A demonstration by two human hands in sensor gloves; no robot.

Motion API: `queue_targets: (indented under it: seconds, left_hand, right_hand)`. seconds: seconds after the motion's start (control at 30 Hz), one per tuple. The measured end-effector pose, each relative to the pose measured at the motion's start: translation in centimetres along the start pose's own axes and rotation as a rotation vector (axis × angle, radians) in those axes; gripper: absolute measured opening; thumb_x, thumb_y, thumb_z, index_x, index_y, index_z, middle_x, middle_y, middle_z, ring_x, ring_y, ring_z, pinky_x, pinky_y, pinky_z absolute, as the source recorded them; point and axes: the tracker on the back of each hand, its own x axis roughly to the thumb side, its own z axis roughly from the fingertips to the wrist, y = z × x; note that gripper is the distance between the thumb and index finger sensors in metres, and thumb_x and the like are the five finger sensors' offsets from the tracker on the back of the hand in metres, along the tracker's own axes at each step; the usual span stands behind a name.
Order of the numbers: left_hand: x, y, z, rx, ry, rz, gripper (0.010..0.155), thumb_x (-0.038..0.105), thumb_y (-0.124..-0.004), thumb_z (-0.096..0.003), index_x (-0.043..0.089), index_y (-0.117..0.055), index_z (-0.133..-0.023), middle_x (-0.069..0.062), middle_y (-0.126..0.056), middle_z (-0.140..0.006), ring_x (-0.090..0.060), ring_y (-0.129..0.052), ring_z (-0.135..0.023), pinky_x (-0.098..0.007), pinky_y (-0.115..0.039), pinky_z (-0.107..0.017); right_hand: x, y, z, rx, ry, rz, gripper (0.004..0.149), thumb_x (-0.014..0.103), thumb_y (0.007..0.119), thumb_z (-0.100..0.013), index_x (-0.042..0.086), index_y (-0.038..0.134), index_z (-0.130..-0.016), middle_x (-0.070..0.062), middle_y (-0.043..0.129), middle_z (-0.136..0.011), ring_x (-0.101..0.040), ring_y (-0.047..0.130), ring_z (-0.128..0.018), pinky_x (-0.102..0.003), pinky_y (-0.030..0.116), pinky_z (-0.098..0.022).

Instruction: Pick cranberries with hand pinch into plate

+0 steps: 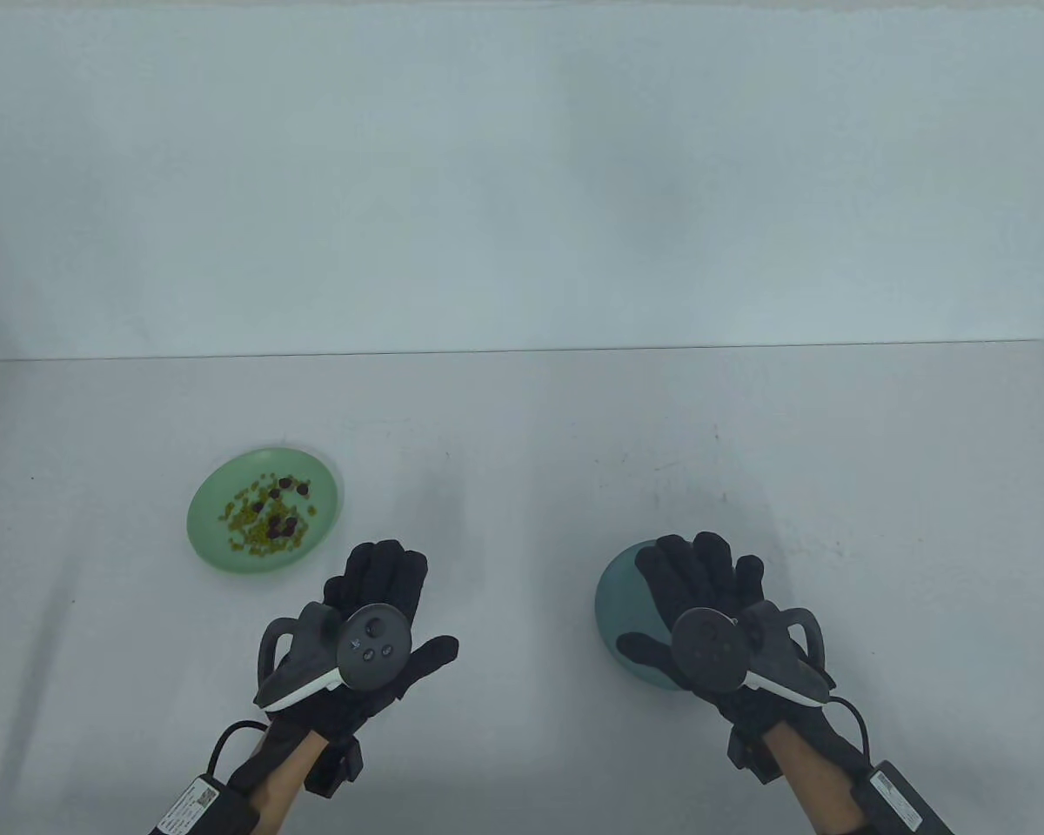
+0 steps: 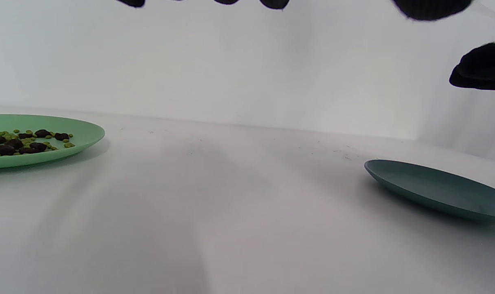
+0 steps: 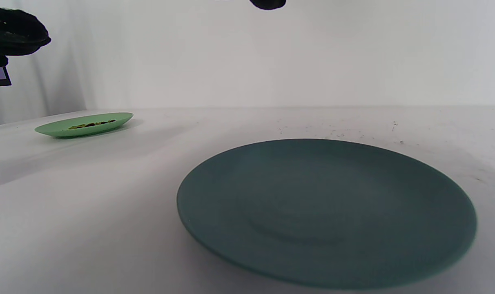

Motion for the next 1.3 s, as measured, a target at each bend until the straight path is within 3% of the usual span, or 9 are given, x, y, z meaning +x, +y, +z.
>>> queue_targets:
  seconds: [0.33, 0.5, 0.7, 0.87, 1.07, 1.3]
  left_hand:
    - [-0.5, 0.2, -0.1, -0.002, 0.032, 0.017, 0.091, 0.064, -0.055, -0.0539, 0.009, -0.022, -0.118, -0.026, -0.019, -0.120, -0.055, -0.024, -0.111, -0.067, -0.038, -0.076]
    - [-2.0, 1.7, -0.5, 0.025, 0.078, 0.017, 0.088, 0.063, -0.056, -0.0542, 0.010, -0.026, -0.118, -0.026, -0.027, -0.121, -0.053, -0.035, -0.112, -0.067, -0.044, -0.076]
    - [-6.7, 5.0, -0.6, 0.094, 0.220, -0.019, 0.085, 0.062, -0.058, -0.0546, 0.012, -0.031, -0.118, -0.024, -0.034, -0.121, -0.050, -0.048, -0.111, -0.064, -0.053, -0.075]
    - [-11.7, 6.1, -0.5, 0.131, 0.366, 0.019, 0.083, 0.060, -0.059, -0.0548, 0.012, -0.035, -0.117, -0.023, -0.040, -0.119, -0.047, -0.056, -0.108, -0.061, -0.058, -0.074]
    - [-16.9, 5.4, -0.8, 0.134, 0.529, 0.088, 0.080, 0.058, -0.061, -0.0549, 0.012, -0.039, -0.116, -0.021, -0.048, -0.117, -0.043, -0.067, -0.103, -0.057, -0.066, -0.071]
    - [-21.2, 3.0, -1.8, 0.085, 0.703, 0.147, 0.077, 0.054, -0.065, -0.0553, 0.011, -0.041, -0.115, -0.020, -0.055, -0.114, -0.039, -0.075, -0.098, -0.053, -0.072, -0.067]
  right_hand:
    - [0.0, -0.2, 0.0, -0.016, 0.004, 0.017, 0.092, 0.073, 0.043, -0.050, 0.016, 0.028, -0.120, -0.016, 0.032, -0.127, -0.056, 0.031, -0.113, -0.075, 0.031, -0.074]
    - [0.0, -0.3, 0.1, -0.024, 0.005, 0.015, 0.091, 0.073, 0.044, -0.050, 0.016, 0.029, -0.120, -0.016, 0.033, -0.127, -0.056, 0.032, -0.113, -0.075, 0.031, -0.074]
    - [0.0, -0.3, 0.1, -0.024, 0.006, 0.017, 0.091, 0.073, 0.044, -0.050, 0.016, 0.029, -0.120, -0.016, 0.033, -0.127, -0.056, 0.032, -0.113, -0.075, 0.031, -0.074]
    - [-0.1, -0.1, 0.1, -0.012, 0.014, 0.019, 0.091, 0.073, 0.044, -0.050, 0.016, 0.029, -0.120, -0.016, 0.033, -0.127, -0.055, 0.032, -0.113, -0.075, 0.031, -0.074]
    - [-0.1, -0.1, 0.1, 0.001, 0.020, 0.023, 0.091, 0.073, 0.044, -0.050, 0.016, 0.030, -0.120, -0.016, 0.034, -0.127, -0.055, 0.033, -0.113, -0.075, 0.031, -0.073]
    - [-0.1, -0.1, 0.0, 0.016, 0.026, 0.027, 0.091, 0.072, 0.045, -0.051, 0.016, 0.030, -0.120, -0.016, 0.034, -0.127, -0.056, 0.033, -0.113, -0.075, 0.031, -0.073]
